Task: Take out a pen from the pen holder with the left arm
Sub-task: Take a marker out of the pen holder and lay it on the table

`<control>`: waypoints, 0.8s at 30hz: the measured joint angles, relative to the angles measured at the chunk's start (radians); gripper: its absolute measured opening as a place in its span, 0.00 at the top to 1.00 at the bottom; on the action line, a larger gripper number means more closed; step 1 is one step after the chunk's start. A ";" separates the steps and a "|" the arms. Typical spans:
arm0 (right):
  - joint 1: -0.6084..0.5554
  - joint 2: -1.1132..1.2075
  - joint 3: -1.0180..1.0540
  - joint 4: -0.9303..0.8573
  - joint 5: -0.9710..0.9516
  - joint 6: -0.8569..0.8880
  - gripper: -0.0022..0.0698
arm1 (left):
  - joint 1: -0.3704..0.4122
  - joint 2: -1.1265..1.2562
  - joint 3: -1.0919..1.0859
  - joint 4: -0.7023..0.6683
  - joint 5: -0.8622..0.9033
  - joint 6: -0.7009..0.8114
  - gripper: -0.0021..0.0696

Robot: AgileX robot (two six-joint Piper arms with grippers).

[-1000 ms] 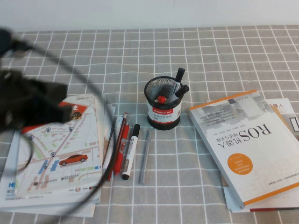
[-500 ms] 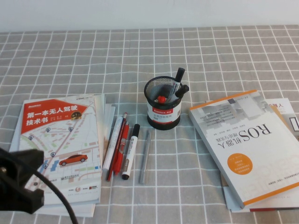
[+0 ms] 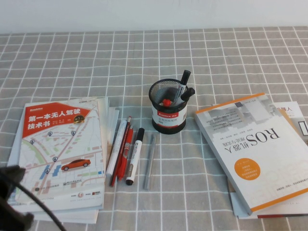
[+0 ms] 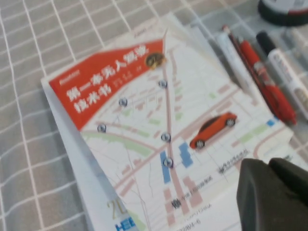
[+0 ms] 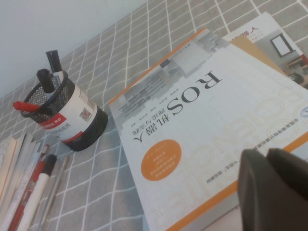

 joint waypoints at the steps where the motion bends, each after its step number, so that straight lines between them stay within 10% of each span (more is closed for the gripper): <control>1: 0.000 0.000 0.000 0.000 0.000 0.000 0.99 | 0.000 -0.008 0.024 0.000 -0.016 0.000 0.97; 12: 0.000 0.000 0.000 0.004 0.000 0.000 0.99 | 0.022 -0.342 0.484 0.009 -0.550 -0.086 0.97; 24: 0.000 0.000 0.000 0.004 0.000 0.000 0.99 | 0.269 -0.637 0.561 -0.020 -0.288 -0.173 0.97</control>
